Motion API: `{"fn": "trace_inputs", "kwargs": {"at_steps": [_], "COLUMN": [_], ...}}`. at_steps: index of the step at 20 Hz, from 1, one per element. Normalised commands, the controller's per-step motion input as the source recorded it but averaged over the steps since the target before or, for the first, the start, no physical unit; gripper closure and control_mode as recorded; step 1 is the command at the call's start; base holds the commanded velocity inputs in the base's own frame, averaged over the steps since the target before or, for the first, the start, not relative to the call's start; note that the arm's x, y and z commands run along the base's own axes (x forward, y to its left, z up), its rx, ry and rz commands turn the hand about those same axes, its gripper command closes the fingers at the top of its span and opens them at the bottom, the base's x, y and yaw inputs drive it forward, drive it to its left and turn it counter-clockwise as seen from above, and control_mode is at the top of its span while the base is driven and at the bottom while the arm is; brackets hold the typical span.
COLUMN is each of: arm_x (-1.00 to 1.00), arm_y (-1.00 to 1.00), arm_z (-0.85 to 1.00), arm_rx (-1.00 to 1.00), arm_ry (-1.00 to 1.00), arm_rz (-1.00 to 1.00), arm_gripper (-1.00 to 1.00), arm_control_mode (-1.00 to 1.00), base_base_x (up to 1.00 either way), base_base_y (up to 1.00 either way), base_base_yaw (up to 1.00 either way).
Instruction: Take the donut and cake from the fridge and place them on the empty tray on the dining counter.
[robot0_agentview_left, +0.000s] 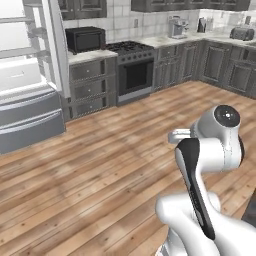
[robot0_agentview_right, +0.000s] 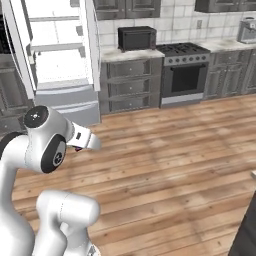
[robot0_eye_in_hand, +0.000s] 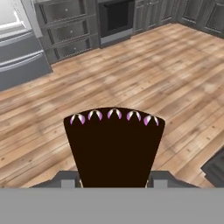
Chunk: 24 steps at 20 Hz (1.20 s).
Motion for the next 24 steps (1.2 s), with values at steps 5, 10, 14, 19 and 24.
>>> {"fn": "trace_inputs", "kwargs": {"at_steps": [5,10,14,19,24], "arm_x": [0.00,0.00,0.00,0.00,0.00], "arm_y": [0.00,0.00,0.00,0.00,0.00], "arm_z": [0.00,0.00,0.00,0.00,0.00], "arm_rx": [0.00,0.00,0.00,0.00,0.00], "arm_ry": [0.00,0.00,0.00,0.00,0.00], "arm_rz": [0.00,0.00,0.00,0.00,0.00], "arm_gripper": [1.00,1.00,1.00,1.00,1.00], "arm_control_mode": [1.00,1.00,1.00,1.00,1.00], "base_base_x": [-0.34,-0.42,-0.42,-0.43,-0.45], "base_base_y": [-0.38,-0.46,-0.47,-0.48,-0.48], "base_base_yaw": [0.00,0.00,0.00,0.00,0.00]}}
